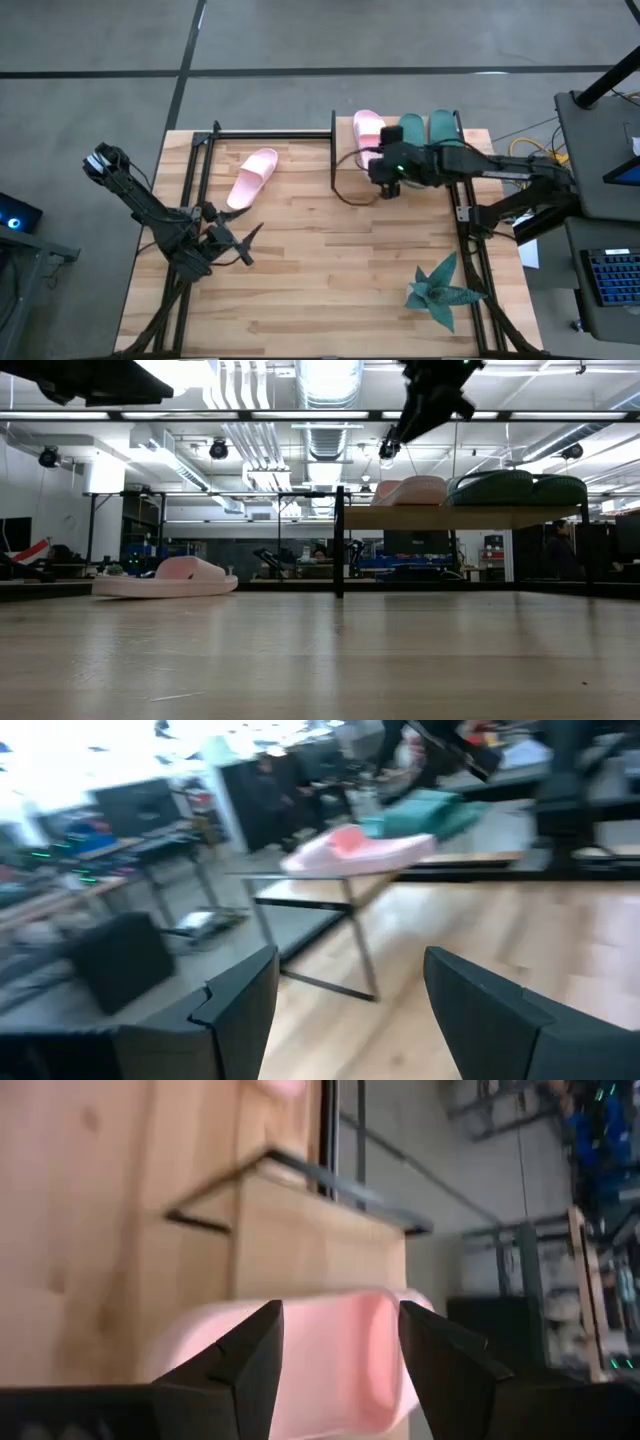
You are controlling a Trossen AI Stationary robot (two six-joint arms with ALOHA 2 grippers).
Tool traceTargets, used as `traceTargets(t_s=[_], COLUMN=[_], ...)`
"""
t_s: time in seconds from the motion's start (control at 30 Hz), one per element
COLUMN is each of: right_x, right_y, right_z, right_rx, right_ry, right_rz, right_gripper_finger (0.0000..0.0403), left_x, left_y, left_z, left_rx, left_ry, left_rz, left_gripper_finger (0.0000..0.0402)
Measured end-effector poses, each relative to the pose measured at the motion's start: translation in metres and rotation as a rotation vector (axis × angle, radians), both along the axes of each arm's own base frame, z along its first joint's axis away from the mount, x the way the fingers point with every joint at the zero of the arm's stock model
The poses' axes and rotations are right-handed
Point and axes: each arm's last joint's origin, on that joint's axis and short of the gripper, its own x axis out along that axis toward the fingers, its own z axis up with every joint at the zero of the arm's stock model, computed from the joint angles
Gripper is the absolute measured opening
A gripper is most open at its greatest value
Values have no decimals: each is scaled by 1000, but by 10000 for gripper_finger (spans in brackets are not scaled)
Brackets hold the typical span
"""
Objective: Pick and place slides into the shelf
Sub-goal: Adjust the slides on the shelf
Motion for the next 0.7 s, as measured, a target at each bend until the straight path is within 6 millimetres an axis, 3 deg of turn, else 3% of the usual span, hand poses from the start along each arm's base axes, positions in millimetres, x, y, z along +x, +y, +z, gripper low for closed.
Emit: traceTargets(t_s=[0.4, 0.7], right_x=[37, 48], right_y=[-81, -101], right_z=[-18, -27], right_rx=[-62, -19], right_ry=[214, 343], right_rz=[-169, -206], right_gripper_finger=[189, 173], left_x=[1, 1], left_y=[-1, -1], left_z=[-3, -3], left_rx=[35, 35], left_ry=[1, 1], left_rz=[69, 70], left_gripper_finger=[235, 235])
